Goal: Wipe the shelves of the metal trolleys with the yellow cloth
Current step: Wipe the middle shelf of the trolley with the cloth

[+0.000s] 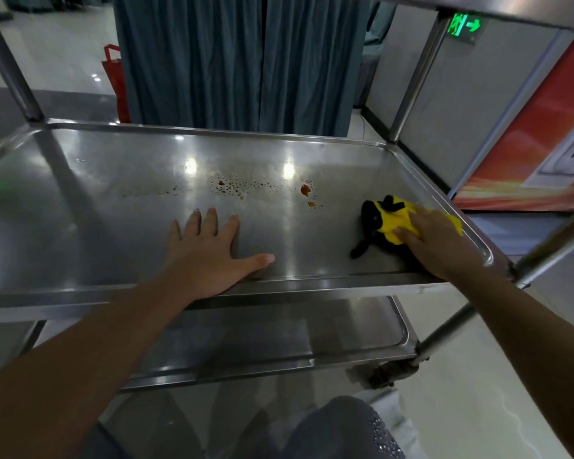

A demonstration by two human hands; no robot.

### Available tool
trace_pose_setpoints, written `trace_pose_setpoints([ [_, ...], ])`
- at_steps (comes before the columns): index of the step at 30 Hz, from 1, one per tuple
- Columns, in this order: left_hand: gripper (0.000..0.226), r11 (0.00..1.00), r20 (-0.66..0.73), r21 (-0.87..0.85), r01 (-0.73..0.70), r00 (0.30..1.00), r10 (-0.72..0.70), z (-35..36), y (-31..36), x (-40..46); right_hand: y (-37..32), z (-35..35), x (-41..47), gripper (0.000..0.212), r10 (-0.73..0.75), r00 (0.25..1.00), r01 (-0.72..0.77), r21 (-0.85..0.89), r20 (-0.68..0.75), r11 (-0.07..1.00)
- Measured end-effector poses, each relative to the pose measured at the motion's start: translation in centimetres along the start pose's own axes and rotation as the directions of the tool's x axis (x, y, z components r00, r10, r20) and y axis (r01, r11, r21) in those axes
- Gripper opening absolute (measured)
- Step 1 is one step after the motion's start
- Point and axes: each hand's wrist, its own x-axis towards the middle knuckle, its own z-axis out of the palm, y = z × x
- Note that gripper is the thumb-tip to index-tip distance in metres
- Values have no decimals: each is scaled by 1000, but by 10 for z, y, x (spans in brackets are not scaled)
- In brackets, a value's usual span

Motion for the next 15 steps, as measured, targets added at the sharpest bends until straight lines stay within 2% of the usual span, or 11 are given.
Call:
trace_pose_setpoints([
  [3,120,1000,-1,-5,14,1000,-14,-1,4,2,-27,10,15,51,20,999,-20,2,-27,1000],
  [5,107,1000,-27,-25,15,1000,-15,-1,5,3,-58,12,22,54,-23,1000,23,0,10,1000],
  [8,77,989,-197,-147,-15,980,-14,-4,6,-1,-131,18,24,59,-209,975,200,110,74,974],
  [11,54,949,-380,-313,-35,921,-91,-7,5,-7,-206,30,14,60,-392,916,380,135,82,915],
  [13,42,932,-394,-363,-13,908,-141,-9,3,-9,-220,33,12,58,-406,911,395,135,70,909],
  [15,38,932,-372,-363,1,917,-146,-9,0,-8,-201,31,14,57,-383,921,370,151,65,917],
])
